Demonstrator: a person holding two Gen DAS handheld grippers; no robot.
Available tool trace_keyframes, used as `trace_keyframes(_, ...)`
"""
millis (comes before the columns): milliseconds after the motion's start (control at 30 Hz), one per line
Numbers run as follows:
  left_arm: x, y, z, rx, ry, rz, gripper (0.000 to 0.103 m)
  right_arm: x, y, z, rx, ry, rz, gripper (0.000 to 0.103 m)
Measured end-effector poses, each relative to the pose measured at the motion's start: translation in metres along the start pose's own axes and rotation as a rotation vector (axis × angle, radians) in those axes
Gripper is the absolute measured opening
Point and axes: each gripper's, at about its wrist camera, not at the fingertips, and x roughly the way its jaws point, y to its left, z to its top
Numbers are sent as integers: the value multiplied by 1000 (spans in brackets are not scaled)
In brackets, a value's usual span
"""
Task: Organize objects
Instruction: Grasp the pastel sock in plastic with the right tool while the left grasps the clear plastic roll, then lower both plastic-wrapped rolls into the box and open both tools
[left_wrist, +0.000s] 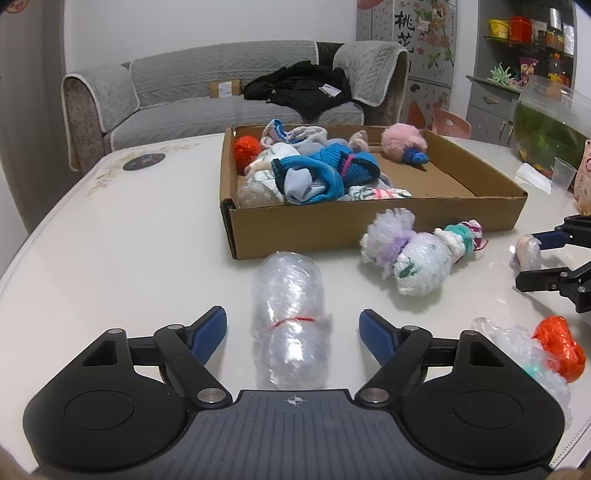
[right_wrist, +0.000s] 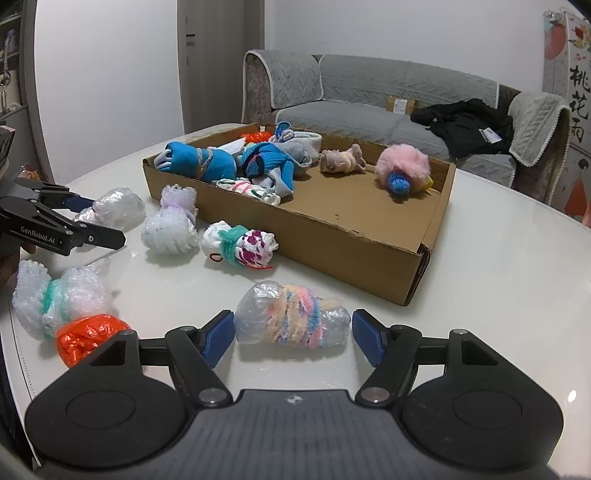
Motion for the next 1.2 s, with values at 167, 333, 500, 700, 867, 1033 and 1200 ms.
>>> trace_keyframes(167, 3, 3, 1, -9, 19, 10, 103, 0, 0, 0, 7, 3, -21, 67)
trace_keyframes(333, 4, 4, 0, -14, 30, 19, 103, 1, 1, 0, 22, 10, -43, 73)
trace_keyframes(500, 4, 3, 0, -14, 30, 25, 103, 0, 2, 0, 50, 12, -64, 71)
trace_keyframes(700, -3, -4, 1, 26, -1, -34, 48, -3, 4, -1, 66, -9, -61, 55)
trace_keyframes(867, -14, -5, -1, 16, 14, -68, 36, -12, 3, -7, 74, -14, -51, 54)
trace_keyframes(1033, -40, -10, 4, 40, -11, -93, 36, -38, -9, -8, 76, -28, -75, 54)
trace_keyframes(1200, -65, -14, 42, 107, -80, -94, 36, -61, -33, 14, 62, -65, -139, 54)
